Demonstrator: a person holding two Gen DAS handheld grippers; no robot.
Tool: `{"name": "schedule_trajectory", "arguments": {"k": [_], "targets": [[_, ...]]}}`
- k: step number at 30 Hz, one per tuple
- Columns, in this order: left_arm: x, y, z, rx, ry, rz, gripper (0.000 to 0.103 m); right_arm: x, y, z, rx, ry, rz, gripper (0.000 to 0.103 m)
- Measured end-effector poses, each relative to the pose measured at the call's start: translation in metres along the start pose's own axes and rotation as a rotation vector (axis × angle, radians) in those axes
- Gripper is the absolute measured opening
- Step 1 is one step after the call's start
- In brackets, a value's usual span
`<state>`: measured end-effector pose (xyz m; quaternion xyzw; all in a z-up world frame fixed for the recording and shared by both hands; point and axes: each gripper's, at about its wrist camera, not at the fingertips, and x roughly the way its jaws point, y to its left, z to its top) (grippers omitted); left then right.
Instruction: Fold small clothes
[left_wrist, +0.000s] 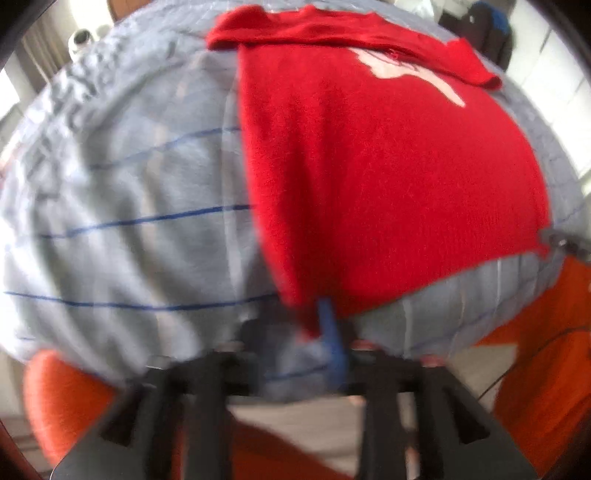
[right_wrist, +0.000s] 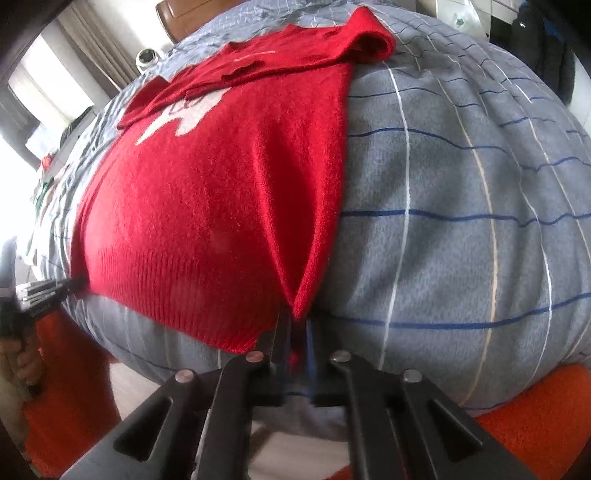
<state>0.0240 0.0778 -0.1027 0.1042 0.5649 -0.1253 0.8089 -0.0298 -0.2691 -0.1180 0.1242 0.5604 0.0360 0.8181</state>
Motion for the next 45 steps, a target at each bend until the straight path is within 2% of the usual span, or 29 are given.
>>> {"name": "schedule_trajectory", "arguments": {"k": [1, 2, 3, 5, 7, 9, 11, 14, 18, 22, 26, 29, 30, 33, 36, 39, 42, 45], "targets": [[-0.012, -0.001, 0.0, 0.027, -0.027, 0.047, 0.05, -0.004, -0.002, -0.002, 0.009, 0.012, 0.006, 0.032], [-0.028, 0.0, 0.004, 0.065, -0.067, 0.096, 0.05, -0.01, -0.004, -0.005, 0.019, 0.019, 0.007, 0.053], [-0.041, 0.0, 0.011, 0.09, -0.098, 0.122, 0.05, -0.017, -0.004, -0.01, 0.024, 0.005, -0.011, 0.06], [-0.067, -0.003, 0.037, 0.12, -0.177, 0.14, 0.052, -0.033, -0.005, -0.02, 0.006, -0.057, -0.081, 0.06], [-0.086, -0.009, 0.066, 0.151, -0.261, 0.111, 0.062, -0.041, -0.003, -0.023, -0.003, -0.108, -0.118, 0.06], [-0.094, -0.028, 0.103, 0.225, -0.34, 0.071, 0.066, -0.046, -0.005, -0.023, 0.021, -0.151, -0.102, 0.06], [-0.084, -0.055, 0.138, 0.328, -0.391, 0.01, 0.066, -0.045, -0.006, -0.019, 0.044, -0.161, -0.074, 0.06], [-0.052, -0.09, 0.177, 0.441, -0.346, -0.134, 0.067, -0.043, 0.005, -0.016, 0.004, -0.176, -0.069, 0.06], [0.001, -0.118, 0.21, 0.494, -0.254, -0.127, 0.065, -0.039, 0.007, -0.024, -0.023, -0.167, -0.065, 0.06], [0.035, -0.134, 0.223, 0.509, -0.183, -0.089, 0.049, -0.034, -0.005, -0.028, 0.015, -0.148, -0.044, 0.06], [0.046, -0.139, 0.226, 0.514, -0.162, -0.086, 0.038, -0.032, -0.016, -0.026, 0.057, -0.151, -0.018, 0.06], [0.05, -0.142, 0.229, 0.532, -0.15, -0.103, 0.019, -0.03, -0.019, -0.026, 0.066, -0.148, -0.009, 0.06], [0.053, -0.143, 0.231, 0.533, -0.142, -0.112, 0.009, -0.029, -0.02, -0.026, 0.069, -0.145, -0.007, 0.06], [0.049, -0.135, 0.235, 0.486, -0.14, -0.155, 0.004, -0.028, -0.02, -0.026, 0.073, -0.143, -0.002, 0.06], [0.028, -0.107, 0.244, 0.353, -0.184, -0.251, 0.003, -0.028, -0.02, -0.027, 0.074, -0.145, 0.001, 0.06], [-0.002, -0.056, 0.246, 0.183, -0.253, -0.329, 0.003, -0.03, -0.02, -0.027, 0.073, -0.152, 0.002, 0.06], [-0.029, 0.022, 0.237, -0.032, -0.339, -0.299, 0.003, -0.031, -0.02, -0.027, 0.071, -0.157, 0.002, 0.06], [-0.046, 0.11, 0.214, -0.291, -0.418, -0.116, 0.003, -0.031, -0.02, -0.028, 0.068, -0.161, 0.0, 0.06]]}}
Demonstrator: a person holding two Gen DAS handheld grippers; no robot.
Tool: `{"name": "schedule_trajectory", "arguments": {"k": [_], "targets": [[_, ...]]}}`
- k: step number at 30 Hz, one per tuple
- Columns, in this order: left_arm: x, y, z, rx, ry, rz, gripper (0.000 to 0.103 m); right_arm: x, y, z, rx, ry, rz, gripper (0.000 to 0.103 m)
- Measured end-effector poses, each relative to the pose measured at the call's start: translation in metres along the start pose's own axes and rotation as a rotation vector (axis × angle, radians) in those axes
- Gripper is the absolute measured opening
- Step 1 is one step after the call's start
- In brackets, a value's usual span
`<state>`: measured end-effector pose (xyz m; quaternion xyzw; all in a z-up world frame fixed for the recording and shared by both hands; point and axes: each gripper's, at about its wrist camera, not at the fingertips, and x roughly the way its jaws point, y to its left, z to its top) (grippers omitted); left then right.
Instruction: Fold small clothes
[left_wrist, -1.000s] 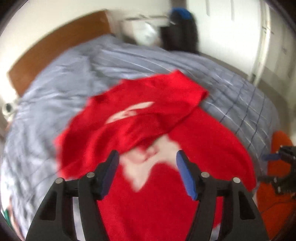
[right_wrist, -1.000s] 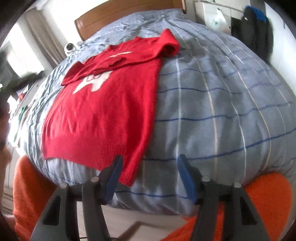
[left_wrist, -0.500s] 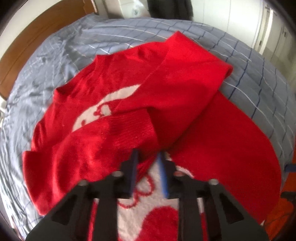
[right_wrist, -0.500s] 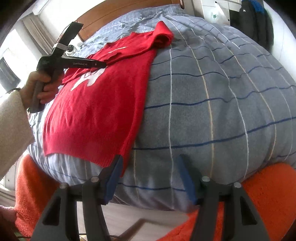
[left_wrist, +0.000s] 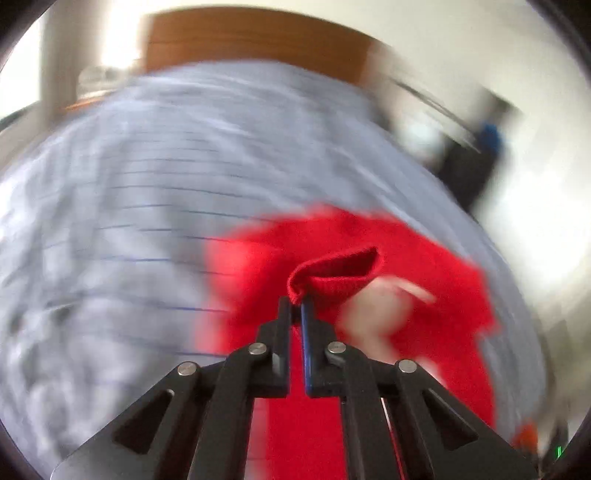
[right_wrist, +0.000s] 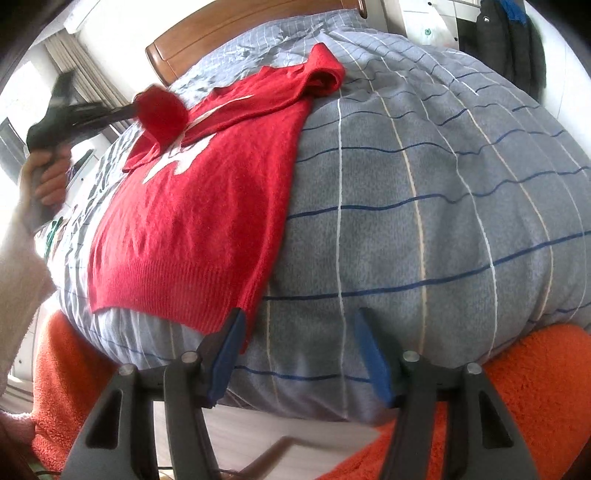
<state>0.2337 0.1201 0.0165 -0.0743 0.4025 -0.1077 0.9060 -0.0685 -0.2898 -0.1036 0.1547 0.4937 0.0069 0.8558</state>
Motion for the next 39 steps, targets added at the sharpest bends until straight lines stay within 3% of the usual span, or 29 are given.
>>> {"name": "schedule_trajectory", "arguments": {"k": [4, 7, 10, 13, 16, 20, 23, 24, 25, 27, 29, 32, 35, 37, 39], "targets": [[-0.031, 0.101, -0.013, -0.25, -0.098, 0.342, 0.003, 0.002, 0.002, 0.001, -0.006, 0.002, -0.009, 0.06], [-0.034, 0.132, -0.032, -0.303, -0.097, 0.508, 0.003, 0.003, 0.005, 0.002, -0.018, 0.005, -0.021, 0.06], [-0.036, 0.151, -0.048, -0.37, -0.108, 0.646, 0.003, 0.005, 0.009, 0.001, -0.031, 0.005, -0.037, 0.06], [-0.037, 0.175, -0.066, -0.488, -0.088, 0.712, 0.002, 0.004, 0.012, 0.0, -0.041, 0.002, -0.054, 0.06], [-0.031, 0.192, -0.077, -0.518, -0.043, 0.736, 0.002, 0.004, 0.013, 0.0, -0.045, -0.003, -0.068, 0.06], [-0.009, 0.198, -0.088, -0.481, 0.049, 0.729, 0.003, 0.001, 0.014, 0.002, -0.048, -0.009, -0.084, 0.06], [-0.004, 0.198, -0.099, -0.46, 0.103, 0.766, 0.024, -0.011, 0.022, 0.016, -0.088, -0.013, -0.107, 0.06], [-0.011, 0.195, -0.104, -0.459, 0.094, 0.785, 0.05, -0.018, 0.028, 0.028, -0.129, -0.025, -0.124, 0.061], [-0.017, 0.192, -0.108, -0.46, 0.078, 0.785, 0.067, -0.023, 0.034, 0.04, -0.166, -0.033, -0.14, 0.064], [-0.036, 0.178, -0.118, -0.447, 0.02, 0.751, 0.069, -0.031, 0.052, 0.069, -0.254, -0.056, -0.163, 0.08], [-0.05, 0.157, -0.127, -0.411, -0.024, 0.693, 0.072, -0.032, 0.074, 0.095, -0.344, -0.083, -0.168, 0.081], [-0.053, 0.123, -0.133, -0.329, -0.068, 0.557, 0.086, -0.007, 0.122, 0.133, -0.526, -0.102, -0.161, 0.081], [-0.028, 0.095, -0.139, -0.227, -0.039, 0.426, 0.09, 0.051, 0.173, 0.164, -0.678, -0.07, -0.084, 0.081], [-0.01, 0.085, -0.146, -0.167, -0.017, 0.397, 0.09, 0.093, 0.194, 0.177, -0.726, -0.03, -0.062, 0.081], [0.005, 0.082, -0.152, -0.122, 0.027, 0.404, 0.09, 0.132, 0.203, 0.185, -0.74, 0.003, -0.109, 0.08]]}}
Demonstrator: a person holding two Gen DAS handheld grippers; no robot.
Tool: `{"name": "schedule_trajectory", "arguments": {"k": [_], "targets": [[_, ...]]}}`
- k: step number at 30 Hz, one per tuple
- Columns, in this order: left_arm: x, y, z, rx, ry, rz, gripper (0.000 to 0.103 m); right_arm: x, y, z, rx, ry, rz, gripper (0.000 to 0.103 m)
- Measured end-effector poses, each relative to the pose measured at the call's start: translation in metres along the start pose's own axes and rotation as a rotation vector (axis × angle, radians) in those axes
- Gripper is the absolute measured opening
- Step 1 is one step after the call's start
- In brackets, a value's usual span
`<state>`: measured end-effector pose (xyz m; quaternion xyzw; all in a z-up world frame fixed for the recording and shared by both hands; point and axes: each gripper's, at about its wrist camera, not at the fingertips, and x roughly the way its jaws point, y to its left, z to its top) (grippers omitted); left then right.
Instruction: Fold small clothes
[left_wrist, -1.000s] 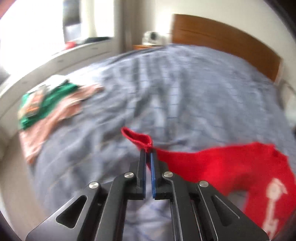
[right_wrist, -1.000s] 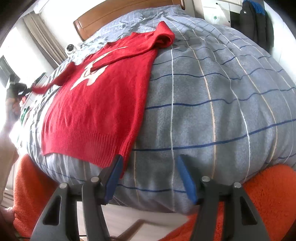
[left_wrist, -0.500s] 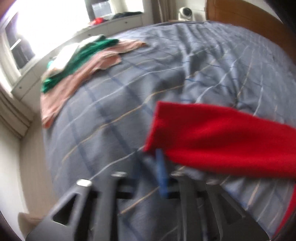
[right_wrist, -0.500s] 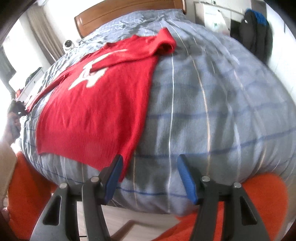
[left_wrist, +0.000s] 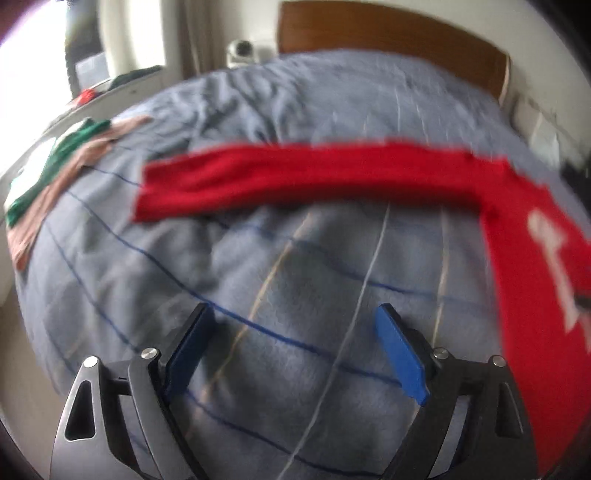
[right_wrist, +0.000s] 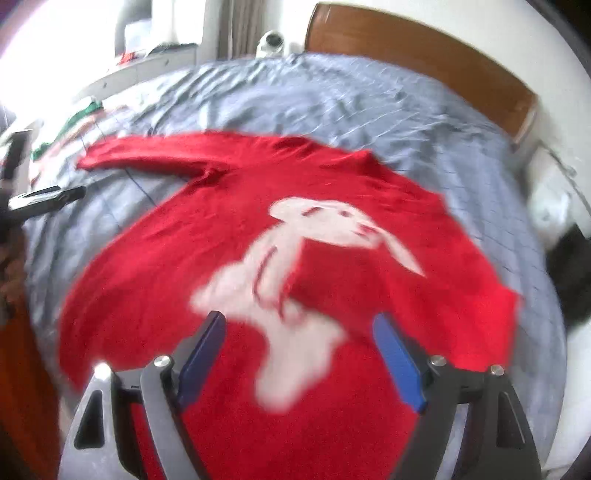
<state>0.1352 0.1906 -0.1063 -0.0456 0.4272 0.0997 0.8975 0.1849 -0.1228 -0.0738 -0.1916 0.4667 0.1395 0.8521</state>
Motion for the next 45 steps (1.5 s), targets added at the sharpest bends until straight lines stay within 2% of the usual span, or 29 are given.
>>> {"name": "schedule_trajectory", "arguments": {"k": [1, 2, 3, 4, 6, 9, 11, 15, 17, 20, 24, 27, 31, 32, 33, 35, 37, 39, 43, 45], "targets": [[0.002, 0.0, 0.0, 0.007, 0.003, -0.002, 0.091, 0.018, -0.002, 0.004, 0.01, 0.025, -0.016, 0.079], [0.002, 0.003, 0.002, -0.001, -0.001, -0.012, 0.091, 0.029, -0.006, 0.005, 0.03, 0.042, -0.008, 0.061], [0.002, 0.007, 0.005, -0.017, -0.004, -0.023, 0.091, 0.036, -0.017, 0.003, 0.089, 0.058, 0.023, 0.017], [0.001, 0.01, 0.005, -0.031, -0.003, -0.029, 0.091, 0.032, -0.03, 0.0, 0.158, 0.049, 0.013, 0.007], [0.003, 0.014, 0.008, -0.056, 0.004, -0.041, 0.091, 0.005, -0.061, -0.009, 0.289, -0.026, 0.027, 0.007], [0.005, 0.012, 0.005, -0.063, 0.001, -0.032, 0.091, -0.057, -0.128, -0.048, 0.434, -0.128, -0.092, 0.007], [0.005, 0.008, 0.002, -0.051, -0.004, -0.012, 0.092, -0.1, -0.183, -0.09, 0.563, -0.168, -0.199, 0.007], [0.005, 0.007, 0.0, -0.04, -0.014, 0.007, 0.092, -0.161, -0.271, -0.181, 0.767, -0.169, -0.397, 0.007], [0.004, 0.006, -0.002, -0.037, -0.019, 0.015, 0.093, -0.174, -0.299, -0.227, 0.884, -0.147, -0.429, 0.007], [0.005, 0.003, -0.005, -0.021, -0.03, 0.034, 0.095, -0.169, -0.314, -0.272, 0.977, -0.12, -0.42, 0.007], [0.005, 0.001, -0.009, -0.004, -0.035, 0.048, 0.102, -0.145, -0.31, -0.318, 1.09, -0.079, -0.389, 0.007], [0.005, 0.001, -0.012, 0.001, -0.045, 0.053, 0.103, -0.13, -0.312, -0.341, 1.131, -0.048, -0.382, 0.006], [0.007, -0.003, -0.014, 0.033, -0.054, 0.072, 0.103, -0.126, -0.306, -0.344, 1.126, -0.042, -0.381, 0.009], [0.007, -0.003, -0.014, 0.043, -0.048, 0.072, 0.103, -0.128, -0.306, -0.345, 1.131, -0.053, -0.371, 0.019], [0.005, -0.003, -0.013, 0.044, -0.04, 0.07, 0.103, -0.132, -0.305, -0.348, 1.147, -0.057, -0.369, 0.039], [-0.003, -0.002, -0.008, 0.047, -0.039, 0.063, 0.102, -0.143, -0.298, -0.353, 1.173, -0.073, -0.384, 0.064], [-0.017, -0.006, 0.001, 0.059, -0.098, 0.018, 0.102, -0.162, -0.279, -0.351, 1.157, -0.114, -0.411, 0.064], [-0.02, -0.015, 0.015, 0.077, -0.123, -0.048, 0.103, -0.177, -0.25, -0.342, 1.086, -0.152, -0.427, 0.065], [0.01, -0.045, 0.048, 0.156, -0.045, -0.206, 0.103, -0.183, -0.179, -0.31, 0.948, -0.201, -0.388, 0.071], [0.036, -0.06, 0.056, 0.218, -0.003, -0.207, 0.103, -0.173, -0.141, -0.292, 0.906, -0.215, -0.326, 0.073]]}}
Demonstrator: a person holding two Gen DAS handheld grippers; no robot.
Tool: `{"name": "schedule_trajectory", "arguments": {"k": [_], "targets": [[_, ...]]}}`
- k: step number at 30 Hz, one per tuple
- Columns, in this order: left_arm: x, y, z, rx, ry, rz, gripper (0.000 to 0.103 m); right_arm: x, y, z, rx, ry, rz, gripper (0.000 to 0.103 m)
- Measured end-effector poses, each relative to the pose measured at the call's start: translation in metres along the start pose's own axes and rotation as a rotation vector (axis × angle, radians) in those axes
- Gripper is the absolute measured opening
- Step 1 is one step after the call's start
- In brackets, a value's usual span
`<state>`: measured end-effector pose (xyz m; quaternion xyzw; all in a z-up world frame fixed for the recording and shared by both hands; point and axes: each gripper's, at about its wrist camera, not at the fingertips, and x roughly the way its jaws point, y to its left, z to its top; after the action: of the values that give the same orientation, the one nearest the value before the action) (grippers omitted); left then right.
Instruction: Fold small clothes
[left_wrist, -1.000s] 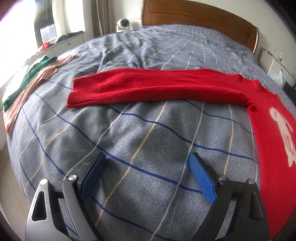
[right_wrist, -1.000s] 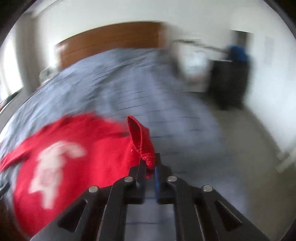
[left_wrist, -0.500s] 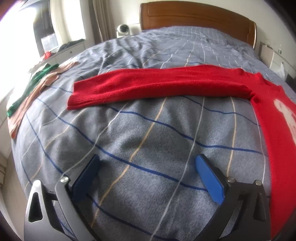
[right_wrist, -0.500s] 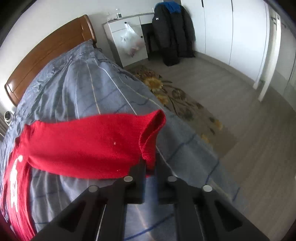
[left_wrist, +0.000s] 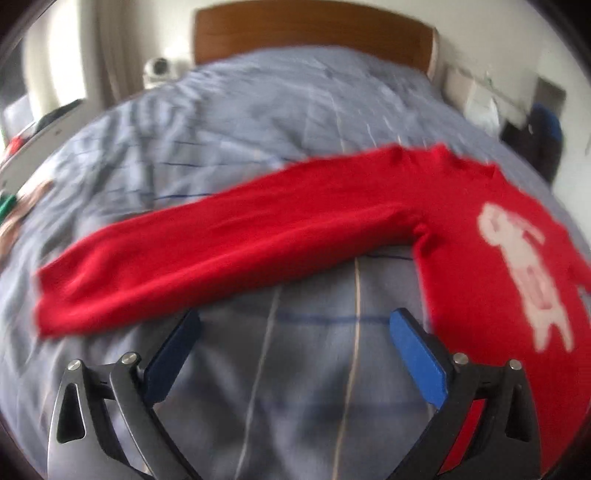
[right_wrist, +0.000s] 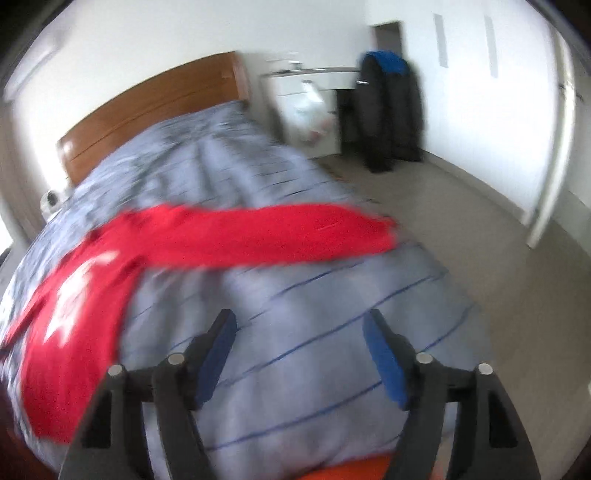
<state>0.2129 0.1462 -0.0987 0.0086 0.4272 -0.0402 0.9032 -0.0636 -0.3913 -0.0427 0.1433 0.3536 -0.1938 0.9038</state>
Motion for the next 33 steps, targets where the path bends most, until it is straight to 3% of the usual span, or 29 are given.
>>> {"name": "schedule_trajectory", "arguments": {"k": [2, 5, 9, 33], "targets": [[0.024, -0.005, -0.002, 0.049, 0.037, 0.024, 0.103, 0.004, 0.03, -0.017, -0.011, 0.011, 0.062, 0.073], [0.018, -0.007, -0.009, 0.048, -0.008, 0.027, 0.103, 0.018, 0.08, -0.036, -0.124, 0.081, 0.121, 0.073], [0.019, -0.006, -0.011, 0.043, -0.016, 0.022, 0.103, 0.018, 0.111, -0.046, -0.261, 0.064, 0.118, 0.073], [0.02, -0.004, -0.01, 0.042, -0.015, 0.022, 0.103, 0.004, 0.141, -0.052, -0.366, -0.013, 0.05, 0.073]]}}
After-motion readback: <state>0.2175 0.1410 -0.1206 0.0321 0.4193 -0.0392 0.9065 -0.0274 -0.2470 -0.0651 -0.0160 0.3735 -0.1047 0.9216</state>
